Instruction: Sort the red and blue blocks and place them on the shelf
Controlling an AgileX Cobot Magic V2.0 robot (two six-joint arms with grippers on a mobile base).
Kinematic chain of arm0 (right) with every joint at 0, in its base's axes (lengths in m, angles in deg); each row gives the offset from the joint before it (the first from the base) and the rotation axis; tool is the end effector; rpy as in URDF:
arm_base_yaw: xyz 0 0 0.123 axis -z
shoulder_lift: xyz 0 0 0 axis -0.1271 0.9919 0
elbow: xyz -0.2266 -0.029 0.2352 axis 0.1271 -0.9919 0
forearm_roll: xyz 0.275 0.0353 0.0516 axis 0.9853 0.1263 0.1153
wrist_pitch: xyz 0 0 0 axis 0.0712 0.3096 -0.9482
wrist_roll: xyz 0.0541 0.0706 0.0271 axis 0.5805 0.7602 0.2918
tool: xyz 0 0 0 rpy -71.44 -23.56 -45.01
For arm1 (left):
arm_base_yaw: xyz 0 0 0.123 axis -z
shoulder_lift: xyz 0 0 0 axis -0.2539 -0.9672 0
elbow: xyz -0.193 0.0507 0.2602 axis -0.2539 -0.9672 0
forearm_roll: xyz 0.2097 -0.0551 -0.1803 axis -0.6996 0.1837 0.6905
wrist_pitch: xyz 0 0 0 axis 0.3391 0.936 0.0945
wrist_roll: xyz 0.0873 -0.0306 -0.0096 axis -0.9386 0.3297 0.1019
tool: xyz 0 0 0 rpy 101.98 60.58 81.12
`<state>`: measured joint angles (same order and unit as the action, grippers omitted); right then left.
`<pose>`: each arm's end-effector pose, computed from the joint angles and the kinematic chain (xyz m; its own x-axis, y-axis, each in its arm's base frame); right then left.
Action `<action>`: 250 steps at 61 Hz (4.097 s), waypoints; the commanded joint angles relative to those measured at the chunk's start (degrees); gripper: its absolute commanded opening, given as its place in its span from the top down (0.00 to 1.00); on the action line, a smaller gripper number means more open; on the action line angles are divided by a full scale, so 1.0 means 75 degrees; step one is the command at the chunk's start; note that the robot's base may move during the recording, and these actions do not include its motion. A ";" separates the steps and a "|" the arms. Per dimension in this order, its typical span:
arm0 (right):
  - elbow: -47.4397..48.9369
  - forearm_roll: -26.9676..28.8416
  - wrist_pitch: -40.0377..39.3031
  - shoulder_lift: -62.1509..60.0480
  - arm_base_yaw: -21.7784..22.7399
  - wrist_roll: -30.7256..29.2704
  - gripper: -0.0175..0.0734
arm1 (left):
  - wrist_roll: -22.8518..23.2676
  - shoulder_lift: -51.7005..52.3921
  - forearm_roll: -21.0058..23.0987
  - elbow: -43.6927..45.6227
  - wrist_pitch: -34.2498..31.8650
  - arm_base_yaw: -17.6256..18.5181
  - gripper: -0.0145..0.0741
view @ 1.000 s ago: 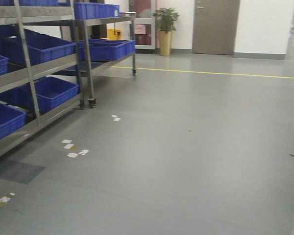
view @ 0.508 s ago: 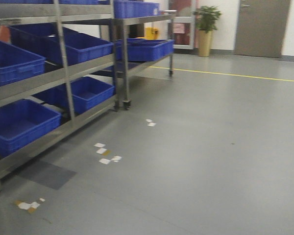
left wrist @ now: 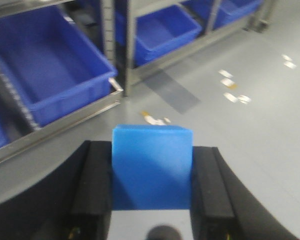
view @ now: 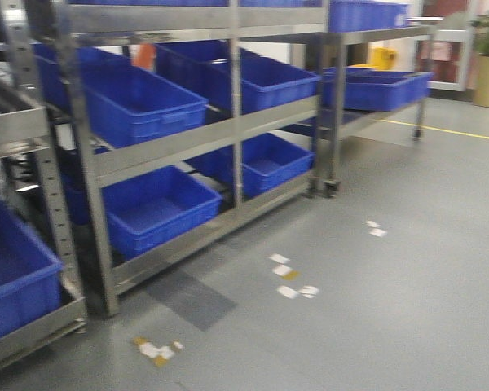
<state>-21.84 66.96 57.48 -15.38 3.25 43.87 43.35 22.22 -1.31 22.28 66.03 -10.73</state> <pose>0.0895 0.0045 0.2901 -0.2084 0.0908 -0.9738 -0.0288 0.9947 0.0989 0.0808 0.0011 0.2697 -0.4421 -0.1791 -0.8789 -0.0896 0.9838 -0.1554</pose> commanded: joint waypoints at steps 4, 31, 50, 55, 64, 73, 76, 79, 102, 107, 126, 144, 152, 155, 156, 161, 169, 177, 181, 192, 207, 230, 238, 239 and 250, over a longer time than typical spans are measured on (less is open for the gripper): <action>0.0223 -0.0104 -0.0709 0.0027 0.0026 -0.0045 0.75 | 0.0023 -0.0035 -0.0048 0.0215 -0.0580 -0.0011 0.70; 0.0223 -0.0104 -0.0709 0.0027 0.0026 -0.0045 0.75 | 0.0023 -0.0035 -0.0048 0.0215 -0.0580 -0.0011 0.70; 0.0223 -0.0104 -0.0709 0.0027 0.0026 -0.0045 0.75 | 0.0023 -0.0035 -0.0048 0.0215 -0.0580 -0.0011 0.70; 0.0223 -0.0104 -0.0709 0.0027 0.0026 -0.0045 0.75 | 0.0023 -0.0035 -0.0048 0.0215 -0.0580 -0.0011 0.70; 0.0223 -0.0104 -0.0709 0.0027 0.0026 -0.0045 0.75 | 0.0023 -0.0035 -0.0048 0.0215 -0.0580 -0.0011 0.70; 0.0223 -0.0104 -0.0709 0.0027 0.0026 -0.0045 0.75 | 0.0023 -0.0035 -0.0048 0.0215 -0.0580 -0.0011 0.70; 0.0223 -0.0104 -0.0709 0.0027 0.0026 -0.0045 0.75 | 0.0023 -0.0035 -0.0048 0.0215 -0.0580 -0.0011 0.70; 0.0223 -0.0104 -0.0709 0.0027 0.0026 -0.0045 0.75 | 0.0023 -0.0035 -0.0048 0.0215 -0.0580 -0.0011 0.70; 0.0223 -0.0104 -0.0709 0.0027 0.0026 -0.0045 0.75 | 0.0023 -0.0035 -0.0048 0.0215 -0.0580 -0.0011 0.70; 0.0223 -0.0104 -0.0709 0.0027 0.0026 -0.0045 0.75 | 0.0023 -0.0035 -0.0048 0.0215 -0.0580 -0.0011 0.70; 0.0223 -0.0104 -0.0709 0.0027 0.0026 -0.0045 0.75 | 0.0023 -0.0035 -0.0048 0.0215 -0.0580 -0.0011 0.70; 0.0223 -0.0104 -0.0709 0.0027 0.0026 -0.0045 0.75 | 0.0023 -0.0035 -0.0048 0.0215 -0.0580 -0.0011 0.70; 0.0223 -0.0104 -0.0709 0.0027 0.0026 -0.0045 0.75 | 0.0023 -0.0035 -0.0048 0.0215 -0.0580 -0.0011 0.70; 0.0223 -0.0104 -0.0709 0.0027 0.0026 -0.0045 0.75 | 0.0023 -0.0035 -0.0048 0.0215 -0.0580 -0.0011 0.70; 0.0223 -0.0104 -0.0709 0.0027 0.0026 -0.0045 0.75 | 0.0023 -0.0035 -0.0048 0.0215 -0.0580 -0.0011 0.70; 0.0223 -0.0104 -0.0709 0.0027 0.0026 -0.0045 0.75 | 0.0023 -0.0035 -0.0048 0.0215 -0.0580 -0.0011 0.70; 0.0223 -0.0104 -0.0709 0.0027 0.0026 -0.0045 0.75 | 0.0023 -0.0035 -0.0048 0.0215 -0.0580 -0.0011 0.70; 0.0223 -0.0104 -0.0709 0.0027 0.0026 -0.0045 0.75 | 0.0023 -0.0035 -0.0048 0.0215 -0.0580 -0.0011 0.70; 0.0223 -0.0104 -0.0709 0.0027 0.0026 -0.0045 0.75 | 0.0023 -0.0035 -0.0048 0.0215 -0.0580 -0.0011 0.70; 0.0223 -0.0104 -0.0709 0.0027 0.0026 -0.0045 0.75 | 0.0023 -0.0035 -0.0048 0.0215 -0.0580 -0.0011 0.70; 0.0223 -0.0104 -0.0709 0.0027 0.0026 -0.0045 0.75 | 0.0023 -0.0035 -0.0048 0.0215 -0.0580 -0.0011 0.70; 0.0223 -0.0104 -0.0712 0.0027 0.0019 -0.0045 0.75 | 0.0023 -0.0035 -0.0048 0.0215 -0.0580 -0.0011 0.70; 0.0223 -0.0104 -0.0712 0.0027 0.0019 -0.0045 0.75 | 0.0023 -0.0035 -0.0048 0.0215 -0.0580 -0.0011 0.70; 0.0223 -0.0104 -0.0712 0.0027 0.0019 -0.0045 0.75 | 0.0023 -0.0035 -0.0048 0.0215 -0.0580 -0.0011 0.70; 0.0223 -0.0104 -0.0712 0.0027 0.0019 -0.0045 0.75 | 0.0023 -0.0035 -0.0048 0.0215 -0.0580 -0.0011 0.70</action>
<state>-21.84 66.96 57.48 -15.38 3.25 43.87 43.35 22.22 -1.31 22.28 66.03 -10.73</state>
